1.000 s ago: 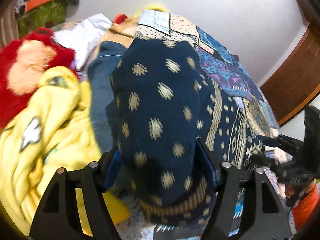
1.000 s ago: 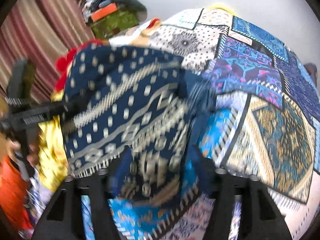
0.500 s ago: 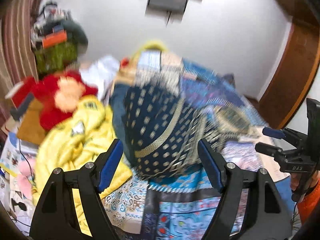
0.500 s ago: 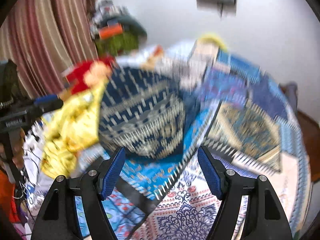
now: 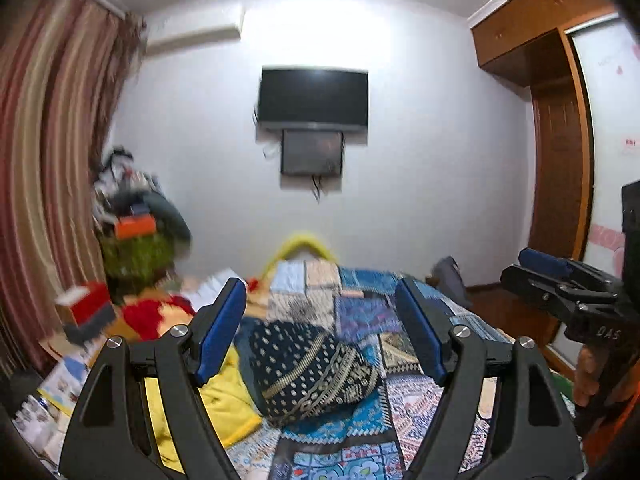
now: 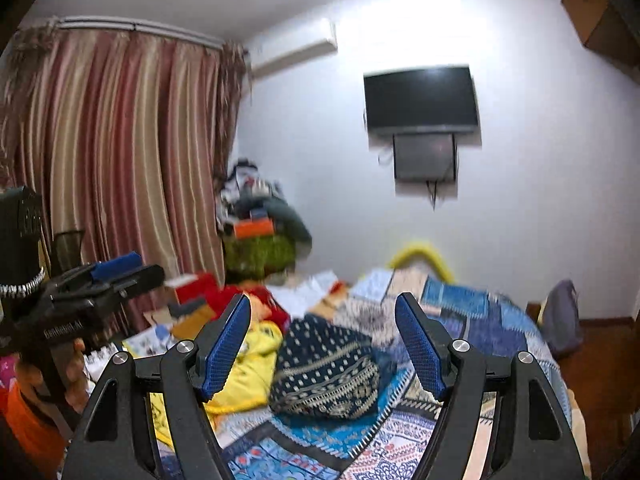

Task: Fold large clothes

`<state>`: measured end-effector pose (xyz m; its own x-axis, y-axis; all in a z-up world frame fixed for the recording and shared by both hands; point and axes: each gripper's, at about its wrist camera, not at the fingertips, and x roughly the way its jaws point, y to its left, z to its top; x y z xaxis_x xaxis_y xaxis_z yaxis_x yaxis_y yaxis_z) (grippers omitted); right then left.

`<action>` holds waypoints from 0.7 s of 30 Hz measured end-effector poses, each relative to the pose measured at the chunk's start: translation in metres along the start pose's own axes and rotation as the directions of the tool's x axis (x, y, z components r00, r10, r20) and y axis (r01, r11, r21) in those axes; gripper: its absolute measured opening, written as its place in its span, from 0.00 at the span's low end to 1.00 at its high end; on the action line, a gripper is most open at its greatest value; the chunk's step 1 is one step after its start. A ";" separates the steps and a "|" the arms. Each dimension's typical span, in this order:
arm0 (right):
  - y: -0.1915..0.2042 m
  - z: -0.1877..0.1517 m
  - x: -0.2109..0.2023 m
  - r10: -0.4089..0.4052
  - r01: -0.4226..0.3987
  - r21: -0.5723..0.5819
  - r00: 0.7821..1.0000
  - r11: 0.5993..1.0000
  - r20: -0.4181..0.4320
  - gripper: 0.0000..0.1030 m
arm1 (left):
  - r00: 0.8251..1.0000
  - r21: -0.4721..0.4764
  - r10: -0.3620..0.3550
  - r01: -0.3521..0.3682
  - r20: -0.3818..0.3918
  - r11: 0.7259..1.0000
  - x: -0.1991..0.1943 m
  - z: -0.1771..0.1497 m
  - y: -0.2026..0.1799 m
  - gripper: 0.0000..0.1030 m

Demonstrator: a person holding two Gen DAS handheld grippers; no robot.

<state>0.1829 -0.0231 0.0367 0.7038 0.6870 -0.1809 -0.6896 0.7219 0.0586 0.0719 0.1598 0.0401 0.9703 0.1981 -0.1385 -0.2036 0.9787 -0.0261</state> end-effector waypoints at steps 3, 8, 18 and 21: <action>0.007 0.000 -0.020 0.008 -0.009 0.020 0.999 1.000 0.034 0.70 | 0.999 -0.006 0.000 0.000 0.033 1.000 -0.017 -0.001 -0.009 0.74; 0.018 -0.007 -0.036 -0.038 0.038 0.012 0.998 0.999 0.047 0.74 | 0.998 0.002 0.038 -0.038 0.052 0.999 -0.030 -0.009 -0.018 0.78; 0.026 -0.016 -0.052 -0.134 0.134 0.011 0.989 0.991 0.060 1.00 | 0.997 0.006 0.064 -0.064 0.045 0.998 -0.030 -0.018 -0.027 0.98; 0.023 -0.017 -0.052 -0.155 0.154 0.014 0.987 0.988 0.050 1.00 | 0.996 0.004 0.077 -0.077 0.044 0.997 -0.029 -0.019 -0.027 0.98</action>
<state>0.1279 -0.0436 0.0305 0.8096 0.5704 -0.1388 -0.5704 0.8202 0.0433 0.0472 0.1263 0.0261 0.9566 0.2750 -0.0961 -0.2774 0.9607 -0.0116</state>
